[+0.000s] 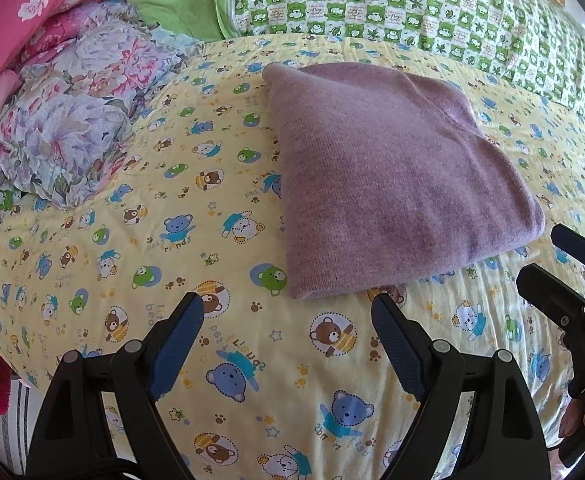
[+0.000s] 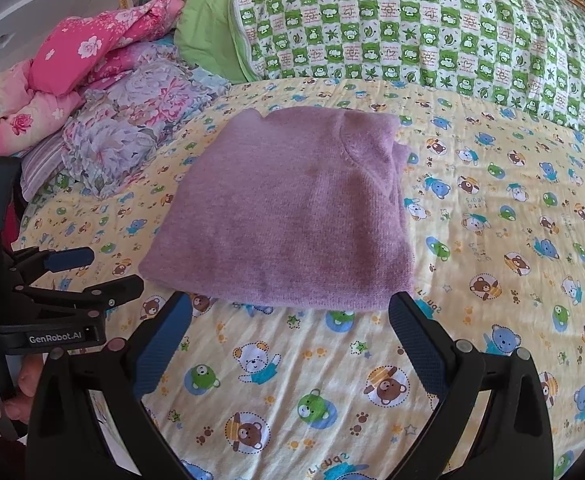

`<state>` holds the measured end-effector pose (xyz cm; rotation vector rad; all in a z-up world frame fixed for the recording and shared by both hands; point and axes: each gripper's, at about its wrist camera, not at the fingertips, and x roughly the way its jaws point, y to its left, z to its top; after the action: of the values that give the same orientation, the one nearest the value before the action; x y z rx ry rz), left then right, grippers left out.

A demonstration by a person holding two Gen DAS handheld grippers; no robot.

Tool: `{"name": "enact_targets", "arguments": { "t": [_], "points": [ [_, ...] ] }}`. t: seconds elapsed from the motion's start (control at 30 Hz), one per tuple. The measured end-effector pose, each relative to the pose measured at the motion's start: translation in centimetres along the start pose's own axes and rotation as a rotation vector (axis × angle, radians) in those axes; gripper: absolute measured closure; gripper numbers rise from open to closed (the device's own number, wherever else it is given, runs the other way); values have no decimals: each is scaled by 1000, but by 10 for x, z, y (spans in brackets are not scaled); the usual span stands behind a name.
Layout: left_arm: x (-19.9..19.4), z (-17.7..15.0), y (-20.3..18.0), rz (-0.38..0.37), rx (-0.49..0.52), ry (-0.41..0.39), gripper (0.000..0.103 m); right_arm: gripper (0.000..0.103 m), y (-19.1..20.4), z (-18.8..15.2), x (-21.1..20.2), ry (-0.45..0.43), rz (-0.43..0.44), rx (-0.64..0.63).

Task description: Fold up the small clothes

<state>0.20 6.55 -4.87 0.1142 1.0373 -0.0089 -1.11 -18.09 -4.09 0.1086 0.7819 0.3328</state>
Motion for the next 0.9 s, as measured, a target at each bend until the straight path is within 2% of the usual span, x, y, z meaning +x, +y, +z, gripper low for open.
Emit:
{"name": "enact_targets", "arguments": {
  "t": [0.9],
  "points": [
    [1,3,-4,-5,12,1,17,4,3,3,-1,-7,9,3]
  ]
}}
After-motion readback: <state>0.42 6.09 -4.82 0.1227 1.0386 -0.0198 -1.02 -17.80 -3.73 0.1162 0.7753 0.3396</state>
